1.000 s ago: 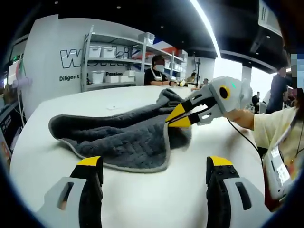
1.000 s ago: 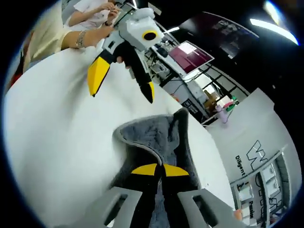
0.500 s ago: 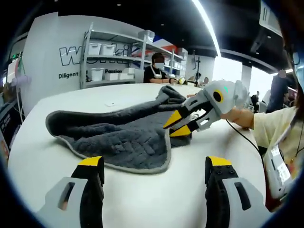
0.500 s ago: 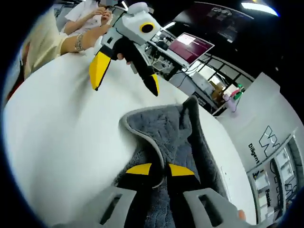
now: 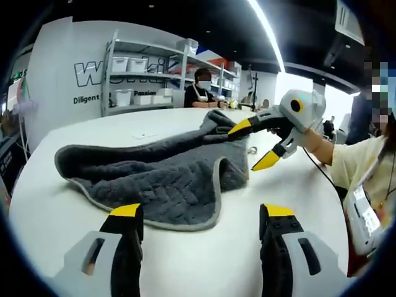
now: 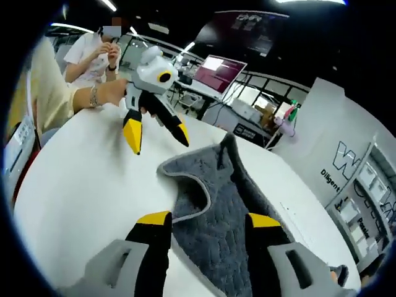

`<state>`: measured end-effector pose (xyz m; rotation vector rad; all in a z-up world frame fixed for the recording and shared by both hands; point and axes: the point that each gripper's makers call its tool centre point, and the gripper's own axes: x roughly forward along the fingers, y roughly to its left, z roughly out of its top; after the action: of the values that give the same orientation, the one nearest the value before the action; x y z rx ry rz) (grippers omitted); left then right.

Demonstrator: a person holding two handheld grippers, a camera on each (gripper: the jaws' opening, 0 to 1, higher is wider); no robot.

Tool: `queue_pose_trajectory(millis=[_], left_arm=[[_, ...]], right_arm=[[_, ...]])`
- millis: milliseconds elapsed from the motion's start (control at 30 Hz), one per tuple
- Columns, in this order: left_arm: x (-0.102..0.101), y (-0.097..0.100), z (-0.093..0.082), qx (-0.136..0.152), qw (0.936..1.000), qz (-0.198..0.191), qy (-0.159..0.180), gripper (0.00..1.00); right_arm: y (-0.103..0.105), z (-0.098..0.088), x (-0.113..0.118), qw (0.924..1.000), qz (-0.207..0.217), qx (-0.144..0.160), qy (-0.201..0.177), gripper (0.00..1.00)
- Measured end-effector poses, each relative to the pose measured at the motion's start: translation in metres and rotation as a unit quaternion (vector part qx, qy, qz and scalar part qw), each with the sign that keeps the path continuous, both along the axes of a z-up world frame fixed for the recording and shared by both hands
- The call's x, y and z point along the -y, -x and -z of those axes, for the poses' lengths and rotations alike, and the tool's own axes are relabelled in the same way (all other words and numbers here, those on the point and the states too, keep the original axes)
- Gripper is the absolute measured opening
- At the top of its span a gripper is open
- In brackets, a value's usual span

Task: Fold the towel on the table until its edges align and the towel forms a compact rectangular stack.

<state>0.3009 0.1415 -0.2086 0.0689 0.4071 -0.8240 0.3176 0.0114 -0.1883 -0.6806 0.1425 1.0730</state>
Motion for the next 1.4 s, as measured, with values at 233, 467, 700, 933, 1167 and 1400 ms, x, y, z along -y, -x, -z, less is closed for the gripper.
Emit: queue_pose_trajectory(millis=[233, 467, 700, 933, 1167, 1400], left_arm=[[0.005, 0.0, 0.004, 0.001, 1.0, 0.006, -0.002, 0.67], [0.008, -0.002, 0.007, 0.003, 0.9999, 0.009, -0.007, 0.58], [0.013, -0.002, 0.007, 0.012, 0.9998, 0.016, -0.005, 0.41], [0.022, -0.002, 0.018, 0.02, 0.9987, 0.027, -0.039, 0.35], [0.022, -0.007, 0.028, 0.022, 0.9978, 0.019, -0.059, 0.22], [0.021, -0.008, 0.026, 0.042, 0.9967, 0.029, -0.064, 0.05]], right_arm=[[0.002, 0.001, 0.031, 0.998, 0.041, -0.039, -0.031, 0.67], [0.003, 0.004, 0.051, 0.9933, 0.07, -0.07, -0.06, 0.92], [0.011, 0.014, 0.053, 0.9915, 0.077, -0.091, -0.052, 0.99], [0.02, 0.013, 0.046, 0.9929, 0.066, -0.086, -0.05, 0.99], [0.023, 0.012, 0.045, 0.9933, 0.061, -0.085, -0.05, 0.99], [0.023, 0.011, 0.047, 0.9933, 0.06, -0.083, -0.053, 0.99]])
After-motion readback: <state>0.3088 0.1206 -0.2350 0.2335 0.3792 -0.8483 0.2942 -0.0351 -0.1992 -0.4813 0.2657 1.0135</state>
